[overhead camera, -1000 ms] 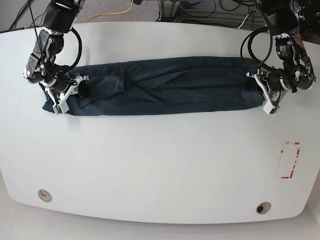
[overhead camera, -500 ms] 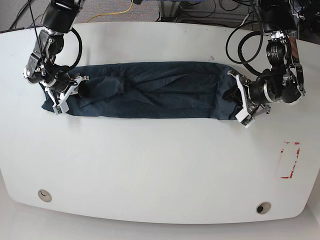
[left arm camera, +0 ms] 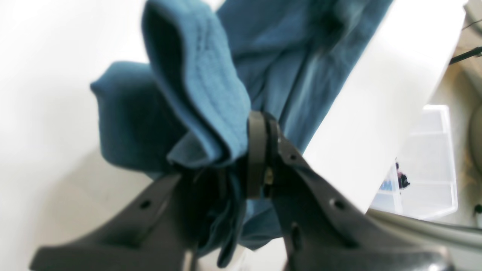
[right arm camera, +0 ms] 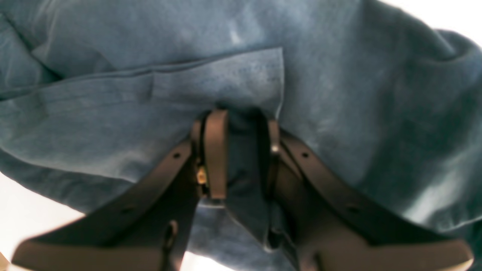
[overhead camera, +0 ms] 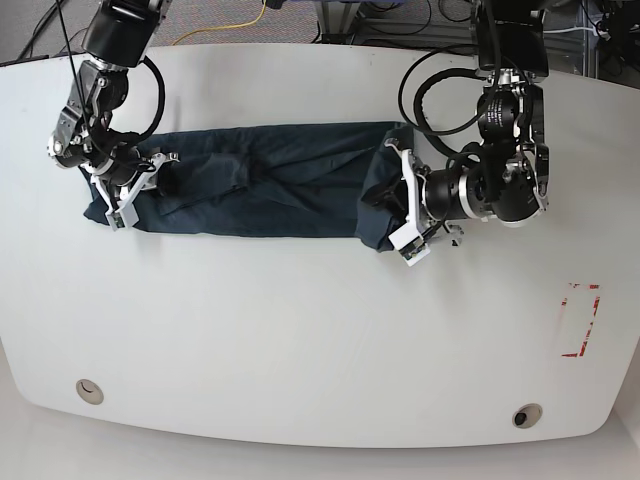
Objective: Layout the t-shirt on the table in an organized manner, then fold the t-shirt properly
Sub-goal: 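Release the strip end with the left gripper and regrasp it inward, then lift the held end with the left gripper and fold it toward the right gripper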
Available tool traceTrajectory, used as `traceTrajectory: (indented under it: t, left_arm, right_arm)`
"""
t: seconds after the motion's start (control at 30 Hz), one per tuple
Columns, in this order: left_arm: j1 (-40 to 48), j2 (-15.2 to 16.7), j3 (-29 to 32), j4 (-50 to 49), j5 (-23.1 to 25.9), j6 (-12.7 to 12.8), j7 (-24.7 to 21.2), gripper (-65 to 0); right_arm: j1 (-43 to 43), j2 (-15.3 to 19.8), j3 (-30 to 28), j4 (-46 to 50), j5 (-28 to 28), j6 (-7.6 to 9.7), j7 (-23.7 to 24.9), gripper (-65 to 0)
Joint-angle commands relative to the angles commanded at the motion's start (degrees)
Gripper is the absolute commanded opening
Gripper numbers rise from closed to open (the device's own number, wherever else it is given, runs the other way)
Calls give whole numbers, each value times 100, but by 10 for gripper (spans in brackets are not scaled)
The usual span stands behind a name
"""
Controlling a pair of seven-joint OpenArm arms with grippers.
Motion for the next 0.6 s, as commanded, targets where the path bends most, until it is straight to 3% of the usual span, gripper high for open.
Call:
traceTrajectory:
  t: [0.2,0.47,0.6]
  left_arm:
    - [-9,440,185,-9,0,0,-9,-628]
    - [-158,695,237,-149,9,0,-9,-625]
    - [-202,765,237,-431,-9,0,-9,-561]
  right_arm:
    - [18,-26,0,0,0,0,0,-510]
    - [18,-141,0,9,0,0,0,-510]
    - [18,-149,0,9,0,0,0,-510]
